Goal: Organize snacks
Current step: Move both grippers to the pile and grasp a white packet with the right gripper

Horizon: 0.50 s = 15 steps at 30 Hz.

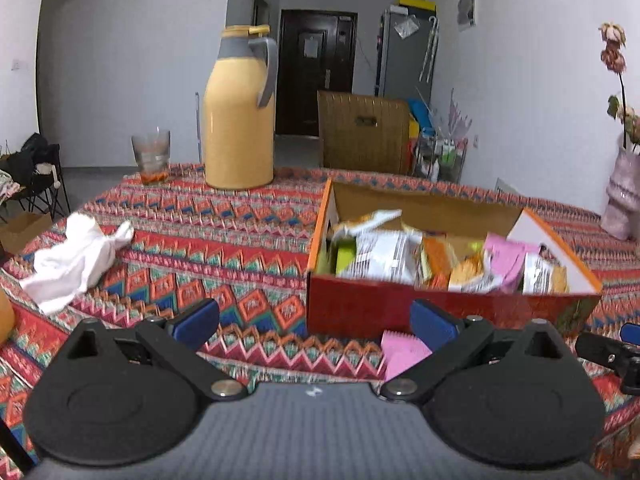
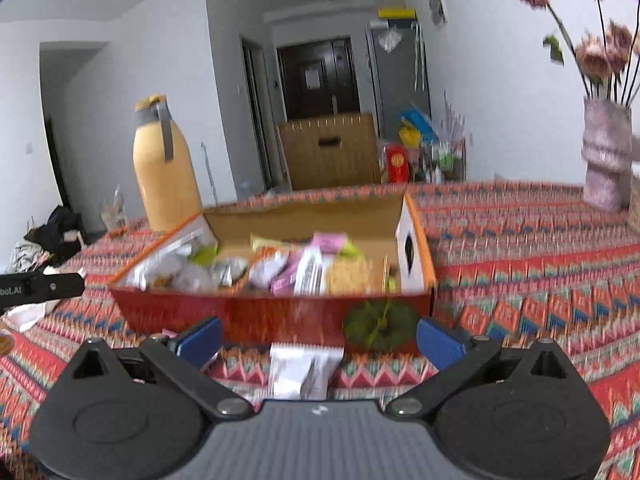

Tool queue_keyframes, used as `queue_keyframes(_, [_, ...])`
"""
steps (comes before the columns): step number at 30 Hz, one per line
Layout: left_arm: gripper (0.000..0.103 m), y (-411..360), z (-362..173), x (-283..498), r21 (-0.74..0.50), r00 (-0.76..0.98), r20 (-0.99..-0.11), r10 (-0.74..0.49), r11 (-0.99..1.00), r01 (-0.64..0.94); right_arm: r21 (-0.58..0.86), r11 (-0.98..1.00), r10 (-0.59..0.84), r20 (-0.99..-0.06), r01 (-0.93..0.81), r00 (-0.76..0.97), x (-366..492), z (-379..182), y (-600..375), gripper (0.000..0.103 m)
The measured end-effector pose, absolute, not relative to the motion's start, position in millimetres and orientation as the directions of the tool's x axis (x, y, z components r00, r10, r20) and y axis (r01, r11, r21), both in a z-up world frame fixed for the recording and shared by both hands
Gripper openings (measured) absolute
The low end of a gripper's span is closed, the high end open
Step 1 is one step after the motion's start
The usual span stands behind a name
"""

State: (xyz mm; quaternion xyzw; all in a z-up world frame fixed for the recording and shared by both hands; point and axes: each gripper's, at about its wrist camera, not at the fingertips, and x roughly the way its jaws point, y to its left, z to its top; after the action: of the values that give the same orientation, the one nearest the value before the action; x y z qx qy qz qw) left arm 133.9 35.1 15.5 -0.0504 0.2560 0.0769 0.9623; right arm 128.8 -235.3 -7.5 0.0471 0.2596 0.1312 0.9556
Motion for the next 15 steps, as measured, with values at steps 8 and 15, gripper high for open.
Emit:
queue_keyframes(8, [0.103, 39, -8, 138, -0.060, 0.854, -0.508, 0.113, 0.984, -0.167, 0.149, 0.964, 0.267, -0.552, -0.221, 0.790, 123, -25, -228, 0.103])
queue_keyframes(15, [0.103, 41, -10, 136, -0.086, 0.856, -0.507, 0.099, 0.983, -0.165, 0.128, 0.971, 0.239, -0.593, -0.203, 0.769, 137, -26, -221, 0.103])
